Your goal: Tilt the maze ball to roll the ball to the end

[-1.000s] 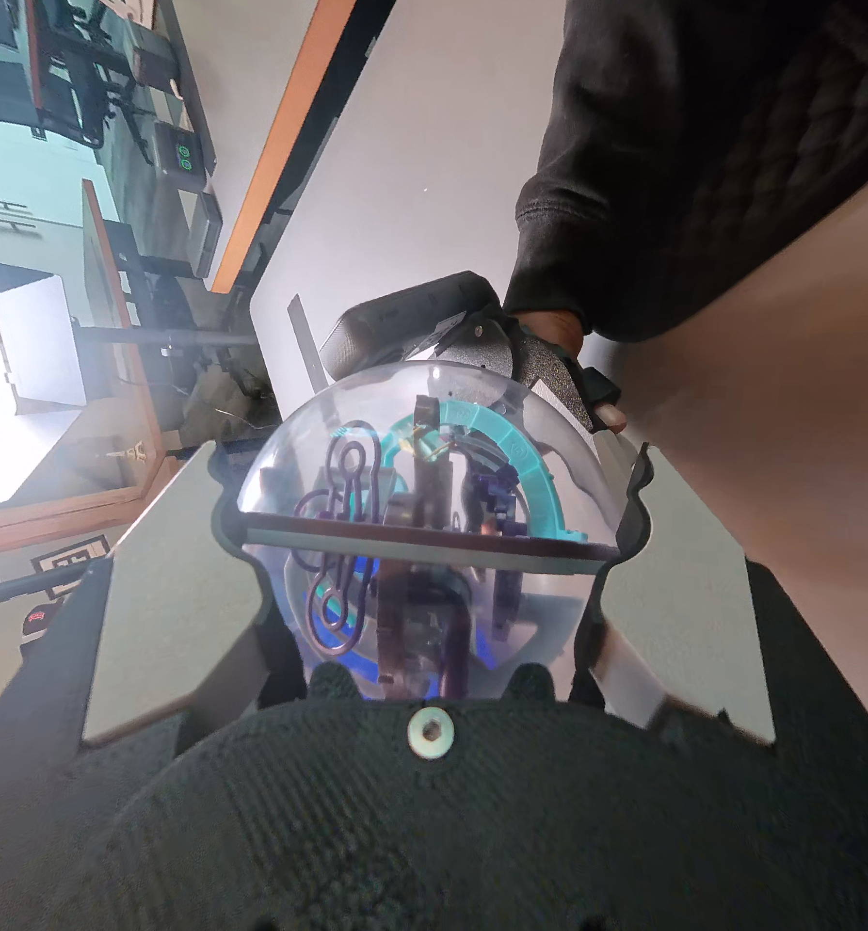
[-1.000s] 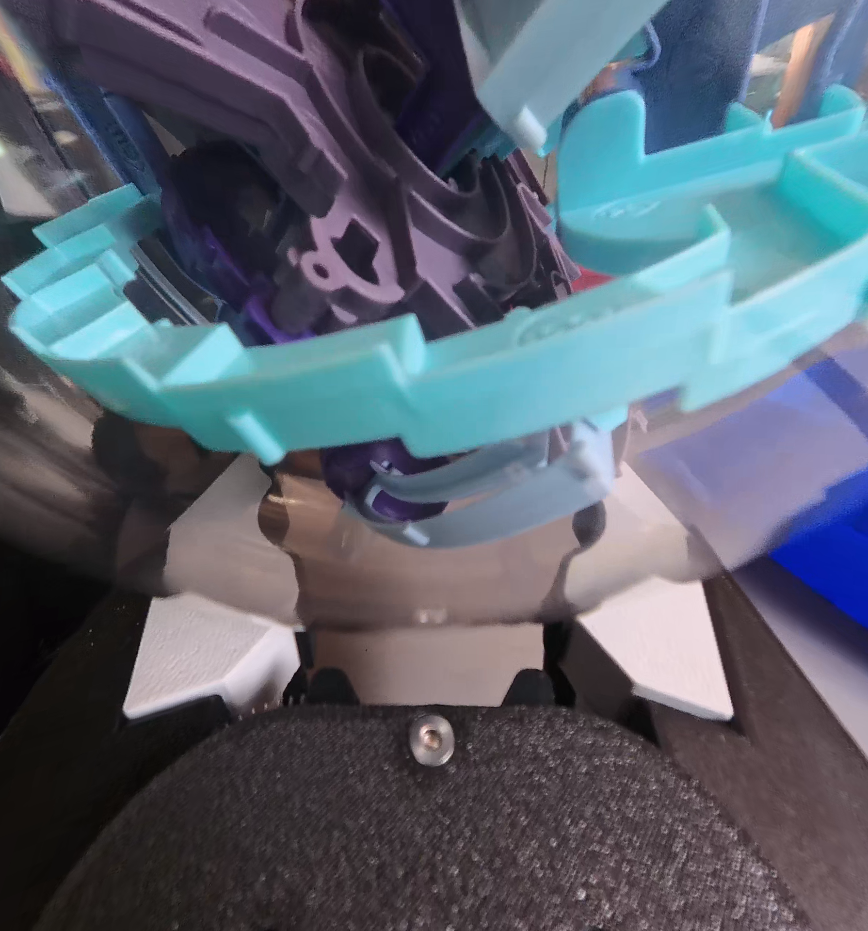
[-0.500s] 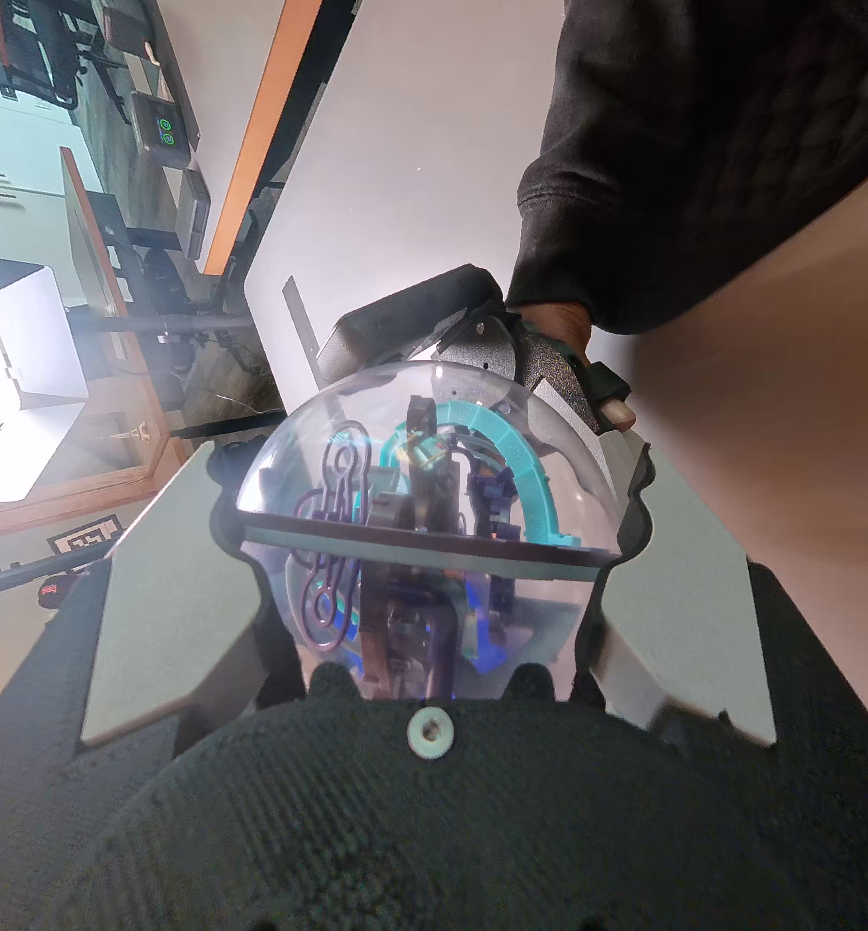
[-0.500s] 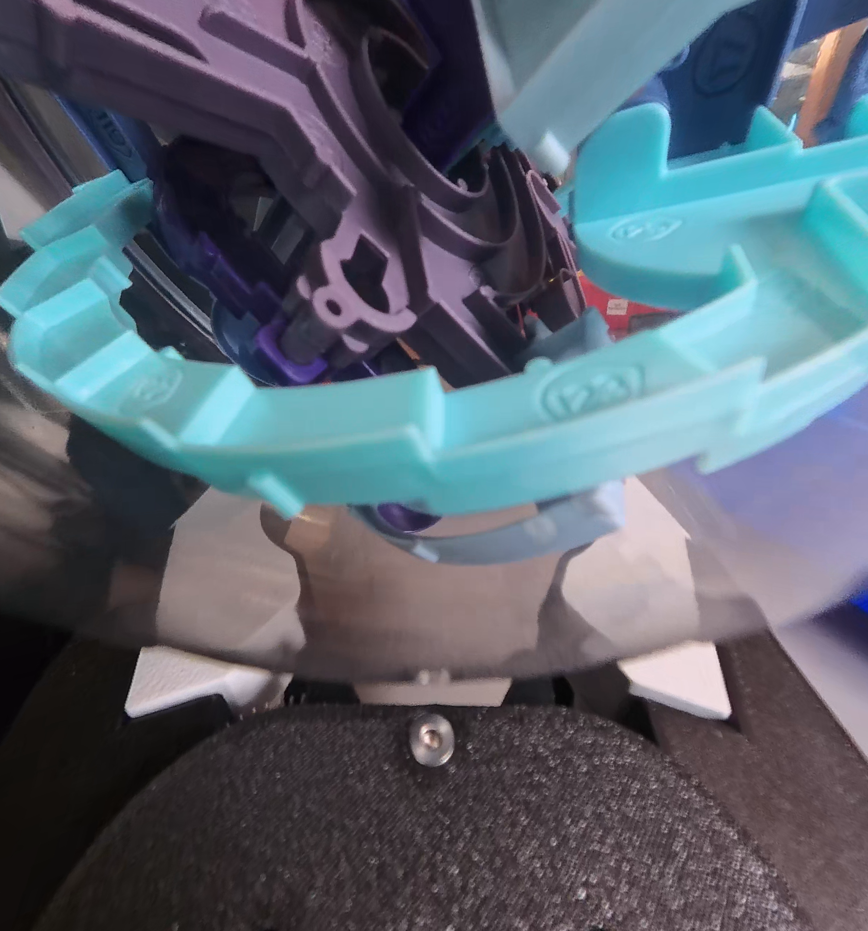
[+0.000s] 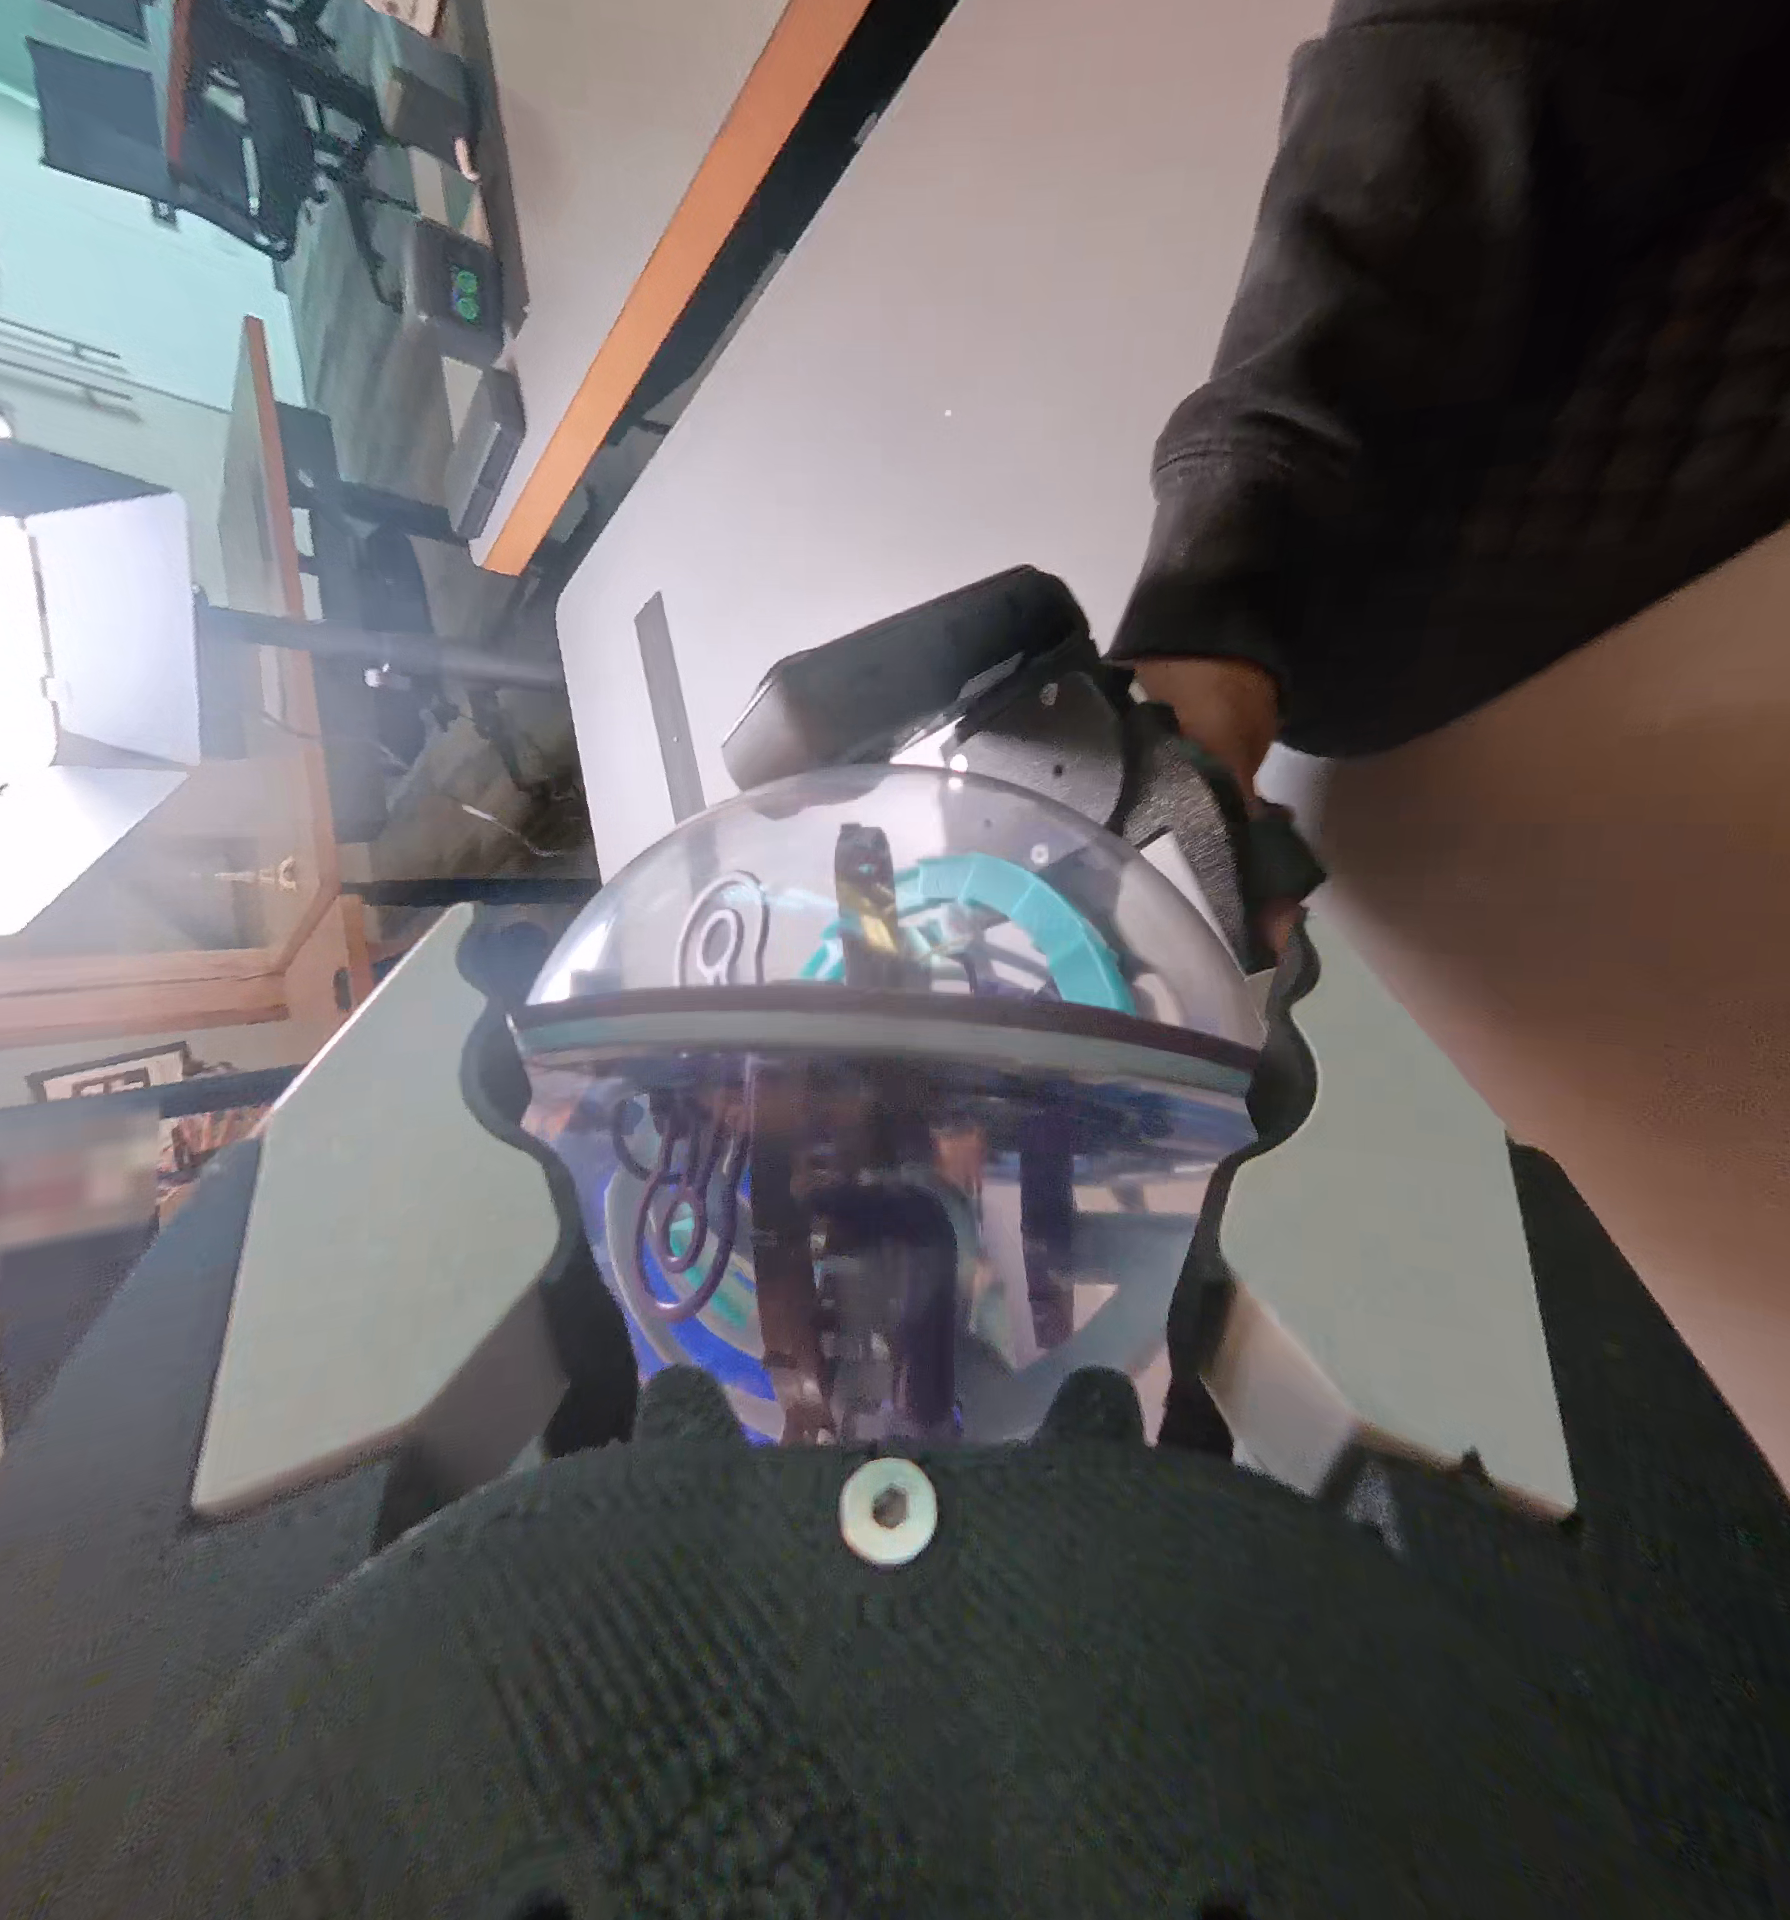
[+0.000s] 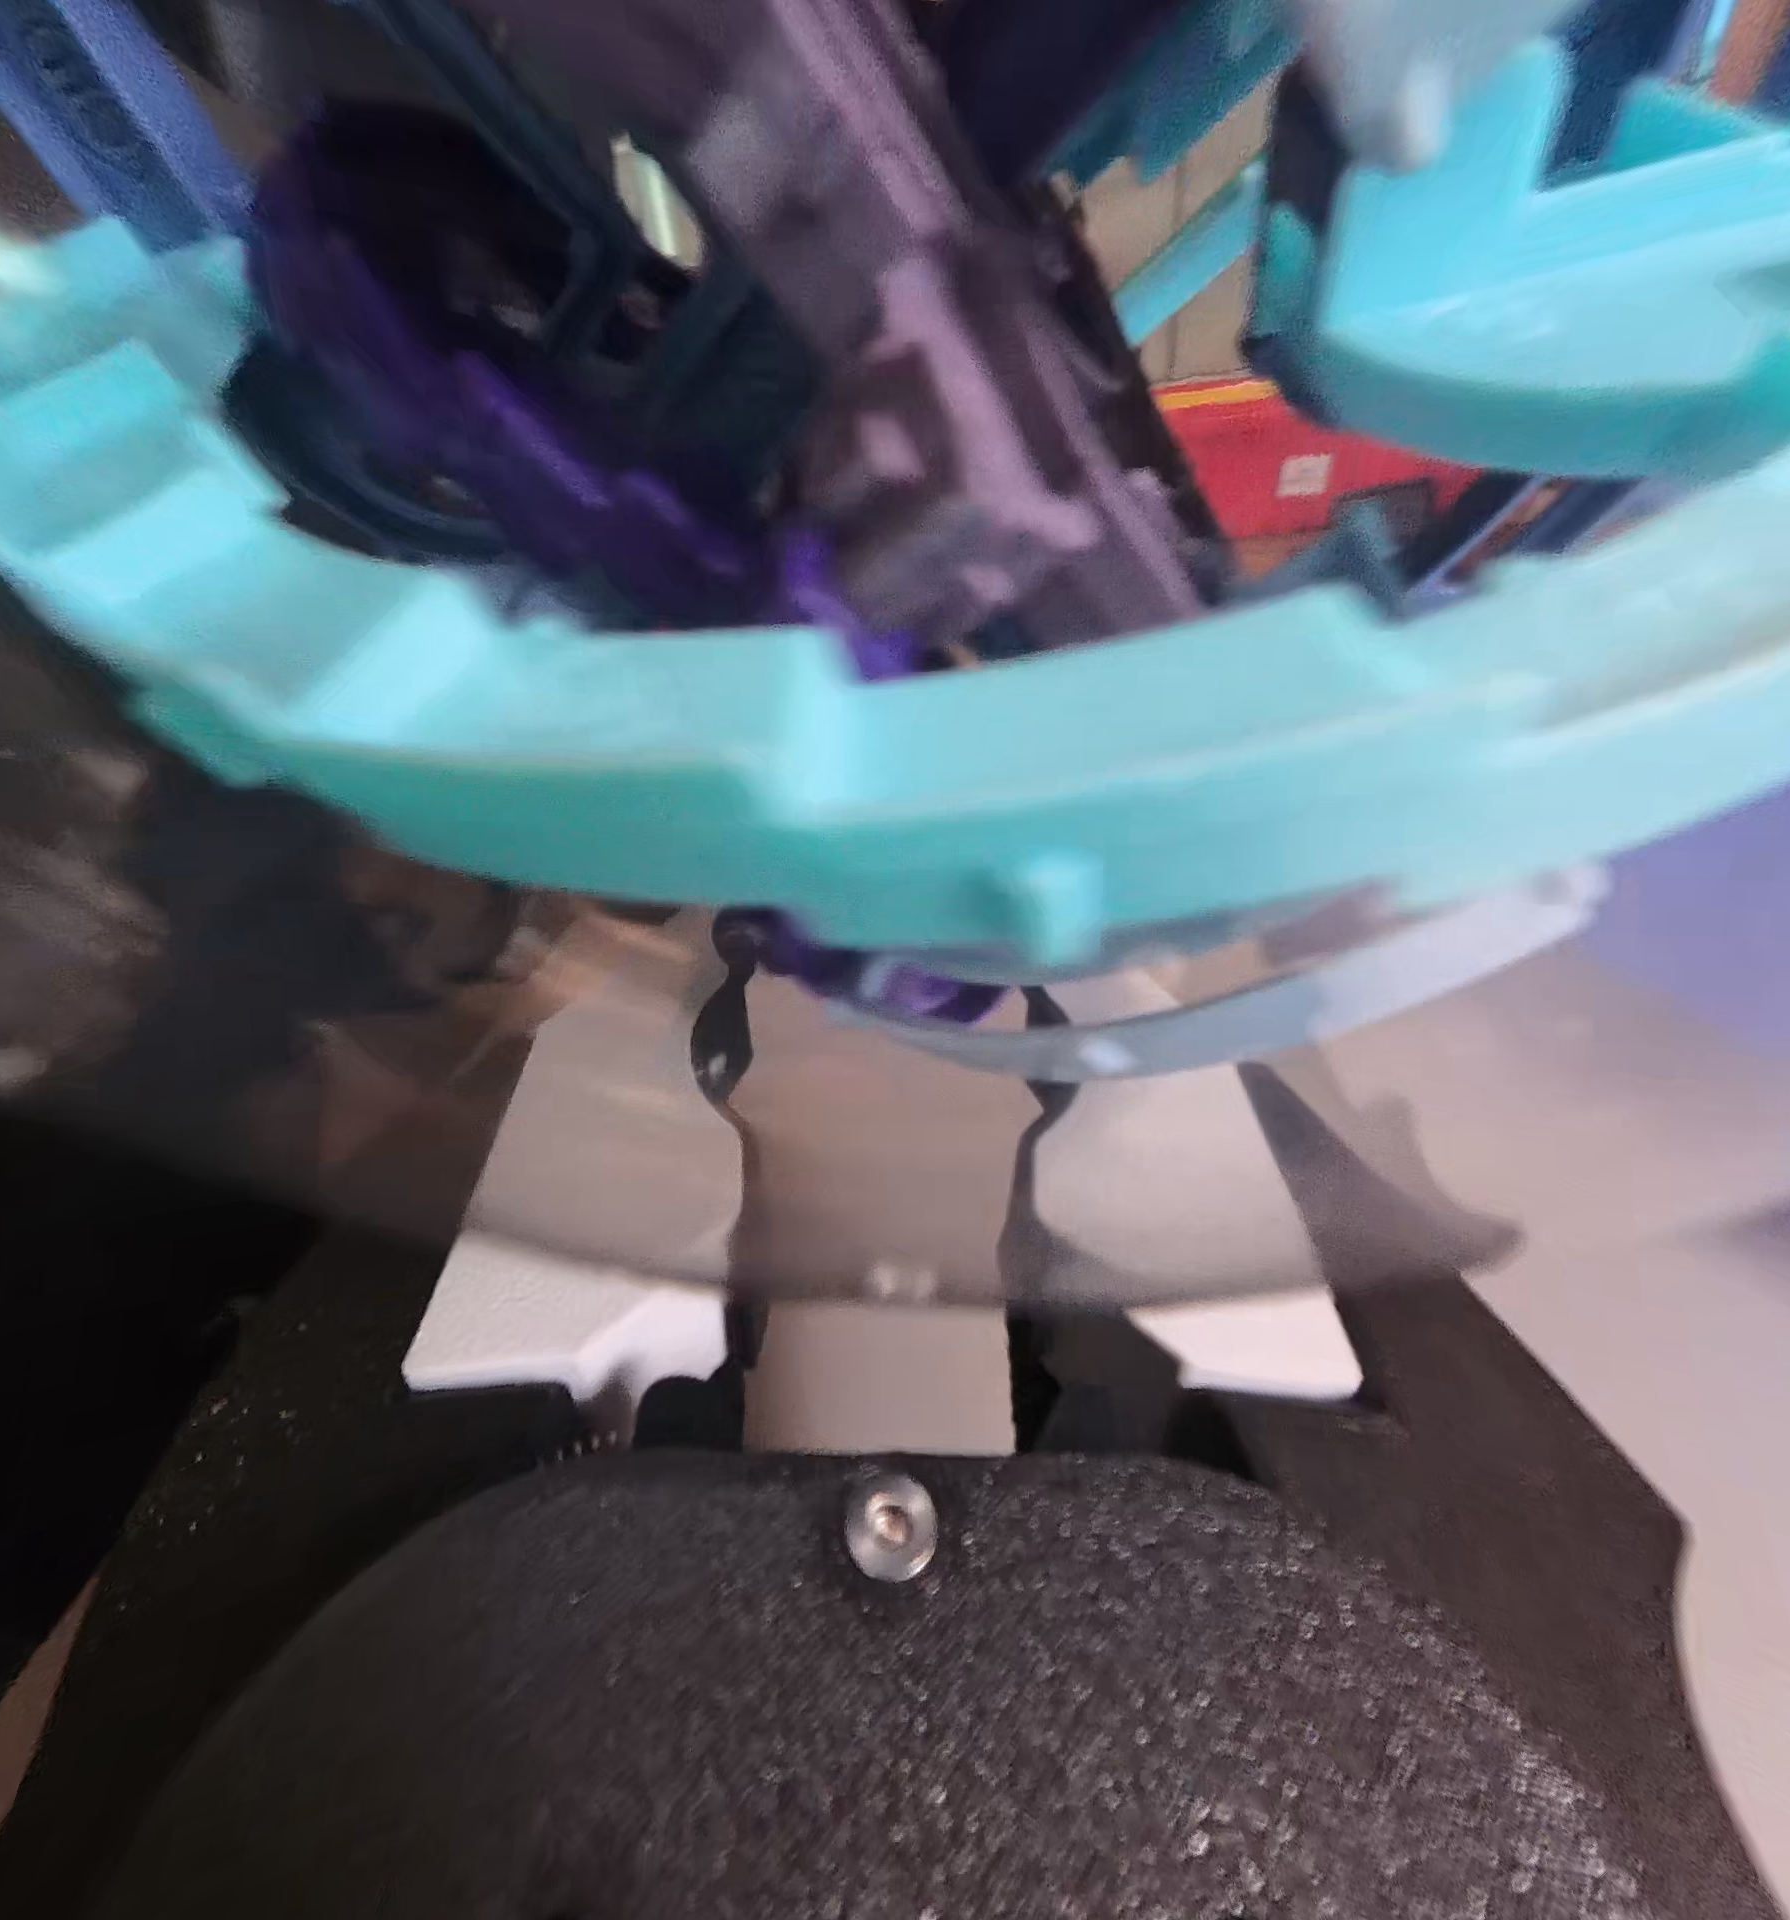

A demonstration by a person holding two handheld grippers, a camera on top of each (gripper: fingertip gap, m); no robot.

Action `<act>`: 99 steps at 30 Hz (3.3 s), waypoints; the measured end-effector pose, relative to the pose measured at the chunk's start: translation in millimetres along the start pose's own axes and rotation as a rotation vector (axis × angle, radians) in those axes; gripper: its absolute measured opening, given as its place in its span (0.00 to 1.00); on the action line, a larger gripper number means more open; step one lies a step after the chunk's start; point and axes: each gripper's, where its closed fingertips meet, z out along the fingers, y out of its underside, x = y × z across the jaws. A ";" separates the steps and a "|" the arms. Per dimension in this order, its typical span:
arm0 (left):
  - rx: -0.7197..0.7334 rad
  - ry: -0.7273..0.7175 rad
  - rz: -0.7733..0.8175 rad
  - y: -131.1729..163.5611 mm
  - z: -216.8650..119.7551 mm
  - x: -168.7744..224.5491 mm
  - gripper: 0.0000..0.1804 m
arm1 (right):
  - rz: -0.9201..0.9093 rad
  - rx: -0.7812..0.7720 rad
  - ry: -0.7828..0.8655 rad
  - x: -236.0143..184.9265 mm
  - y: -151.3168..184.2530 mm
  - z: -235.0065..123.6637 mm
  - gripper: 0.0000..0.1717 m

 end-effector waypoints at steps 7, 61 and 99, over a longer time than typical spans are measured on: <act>0.202 -0.175 -0.210 33.3 -15.7 -16.0 0.72 | 0.035 -0.035 0.022 4.0 11.0 11.2 0.61; 0.901 0.173 -1.404 202.2 -18.4 61.1 0.52 | 0.077 0.045 0.275 43.2 4.6 -47.4 0.17; 0.748 0.352 -1.413 246.9 -11.7 80.5 0.27 | 0.175 0.103 0.145 44.1 3.3 -63.5 0.05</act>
